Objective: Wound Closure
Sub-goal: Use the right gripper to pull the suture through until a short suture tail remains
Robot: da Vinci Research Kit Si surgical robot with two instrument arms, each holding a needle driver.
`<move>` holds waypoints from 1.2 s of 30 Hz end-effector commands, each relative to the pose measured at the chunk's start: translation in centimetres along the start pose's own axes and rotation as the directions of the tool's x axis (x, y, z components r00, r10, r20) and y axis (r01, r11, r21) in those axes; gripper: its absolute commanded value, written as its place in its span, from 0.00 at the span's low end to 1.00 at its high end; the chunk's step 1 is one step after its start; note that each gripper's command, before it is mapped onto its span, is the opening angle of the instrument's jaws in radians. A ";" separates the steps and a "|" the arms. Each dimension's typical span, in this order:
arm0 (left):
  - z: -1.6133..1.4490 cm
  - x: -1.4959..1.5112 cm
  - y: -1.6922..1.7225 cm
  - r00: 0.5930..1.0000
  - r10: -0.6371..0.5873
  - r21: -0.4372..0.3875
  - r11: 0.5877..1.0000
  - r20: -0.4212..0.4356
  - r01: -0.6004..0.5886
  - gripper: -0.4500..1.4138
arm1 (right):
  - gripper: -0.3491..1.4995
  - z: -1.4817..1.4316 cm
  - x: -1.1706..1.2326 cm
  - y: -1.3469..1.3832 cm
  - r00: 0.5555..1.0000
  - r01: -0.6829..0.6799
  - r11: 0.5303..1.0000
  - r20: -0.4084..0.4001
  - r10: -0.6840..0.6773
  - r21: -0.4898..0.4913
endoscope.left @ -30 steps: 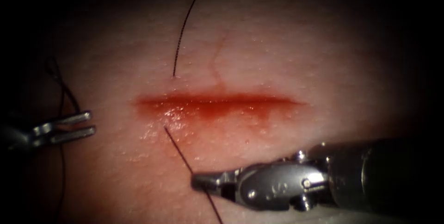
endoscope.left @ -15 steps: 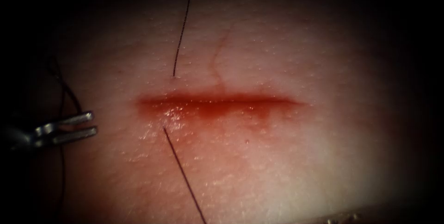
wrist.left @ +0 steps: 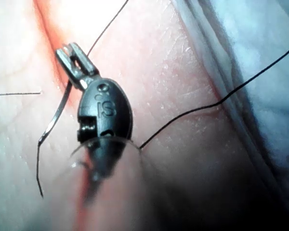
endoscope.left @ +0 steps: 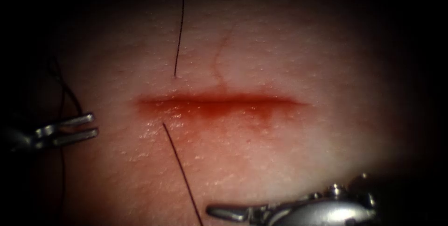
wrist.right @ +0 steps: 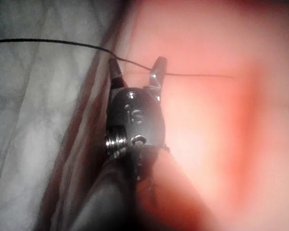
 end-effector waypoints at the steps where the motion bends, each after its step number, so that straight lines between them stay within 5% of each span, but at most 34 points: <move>1: 0.06 -0.05 0.01 1.000 0.001 0.000 1.000 -0.001 -0.001 0.00 | 0.83 0.17 -0.09 0.18 1.000 0.017 1.000 0.000 -0.017 -0.007; 14: 0.04 -0.04 0.01 1.000 0.000 -0.002 1.000 -0.002 0.000 0.00 | 0.90 0.68 -0.62 0.74 0.998 0.057 0.997 0.042 -0.054 -0.059; 27: 0.03 -0.05 0.01 1.000 0.000 -0.003 1.000 -0.003 0.000 0.00 | 0.85 1.30 -0.77 0.79 0.993 0.097 0.994 0.073 -0.093 -0.057; 30: 0.03 -0.05 0.01 1.000 0.000 -0.003 1.000 -0.003 0.000 0.00 | 0.75 1.35 -0.72 0.78 0.993 0.098 0.994 0.067 -0.094 -0.049; 32: 0.03 -0.05 0.01 1.000 -0.006 -0.003 1.000 -0.003 0.006 0.00 | 0.35 1.36 -0.70 0.77 0.994 0.099 0.994 0.059 -0.097 -0.038; 33: 0.03 -0.05 0.01 1.000 -0.006 -0.003 1.000 -0.003 0.006 0.00 | 0.35 1.36 -0.70 0.77 0.994 0.099 0.994 0.059 -0.097 -0.038; 34: 0.03 -0.05 0.01 1.000 -0.006 -0.003 1.000 -0.003 0.006 0.00 | 0.00 1.36 -0.70 0.76 0.993 0.099 0.995 0.066 -0.097 -0.032; 36: 0.03 -0.05 0.01 1.000 -0.006 -0.003 1.000 -0.003 0.006 0.00 | 0.00 1.35 -0.69 0.76 0.993 0.099 0.994 0.070 -0.097 -0.037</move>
